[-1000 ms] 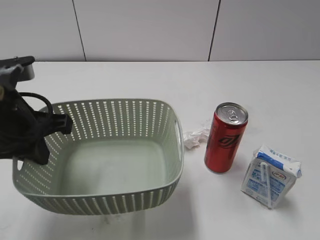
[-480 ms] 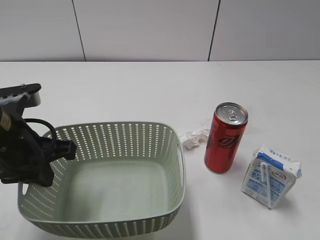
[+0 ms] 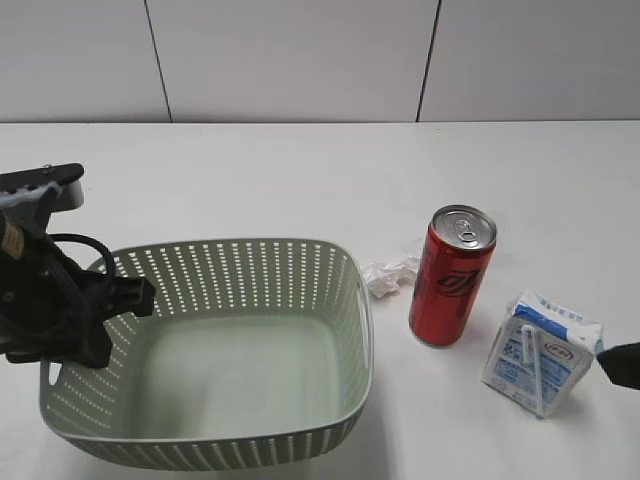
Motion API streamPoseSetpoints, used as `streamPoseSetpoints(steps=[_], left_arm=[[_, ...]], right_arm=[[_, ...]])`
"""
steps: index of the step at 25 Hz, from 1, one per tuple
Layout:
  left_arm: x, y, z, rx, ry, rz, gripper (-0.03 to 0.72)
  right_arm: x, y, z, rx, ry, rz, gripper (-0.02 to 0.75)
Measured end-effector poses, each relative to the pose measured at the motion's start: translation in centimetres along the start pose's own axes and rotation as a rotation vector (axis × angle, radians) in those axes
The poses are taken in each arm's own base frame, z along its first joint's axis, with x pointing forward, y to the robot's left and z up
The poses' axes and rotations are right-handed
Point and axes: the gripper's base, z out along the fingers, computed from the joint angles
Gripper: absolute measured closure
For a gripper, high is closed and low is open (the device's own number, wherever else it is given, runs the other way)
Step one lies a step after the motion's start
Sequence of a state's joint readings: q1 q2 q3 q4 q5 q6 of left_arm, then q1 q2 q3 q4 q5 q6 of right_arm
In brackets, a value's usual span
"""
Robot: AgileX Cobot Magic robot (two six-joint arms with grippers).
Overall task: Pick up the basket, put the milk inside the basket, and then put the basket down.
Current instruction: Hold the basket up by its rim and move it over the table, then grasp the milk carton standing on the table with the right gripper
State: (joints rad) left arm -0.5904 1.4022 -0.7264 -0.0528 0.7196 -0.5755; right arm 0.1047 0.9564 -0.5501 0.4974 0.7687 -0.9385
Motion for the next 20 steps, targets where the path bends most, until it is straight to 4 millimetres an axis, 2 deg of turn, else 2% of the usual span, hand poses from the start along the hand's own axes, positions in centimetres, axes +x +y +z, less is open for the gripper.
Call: streamPoseSetpoints(steps=[7,13,16,20], left_arm=[[0.0,0.0,0.0,0.001,-0.001,0.032,0.690],[-0.1,-0.2,0.0,0.017,-0.009,0.054,0.690],[-0.3,-0.3,0.7,0.015,0.000,0.050,0.690],[-0.3,-0.3,2.7,-0.020,0.062,0.047,0.690]], right_arm=[[-0.3,-2.0,4.0,-0.015,0.047,-0.053,0.097],[-0.2,-2.9,6.3,-0.011,0.078,-0.092,0.103],[-0.4,-2.7,7.6,-0.012,0.091,-0.146,0.104],[-0.6,-2.0,9.3,-0.028,0.117,-0.195,0.111]])
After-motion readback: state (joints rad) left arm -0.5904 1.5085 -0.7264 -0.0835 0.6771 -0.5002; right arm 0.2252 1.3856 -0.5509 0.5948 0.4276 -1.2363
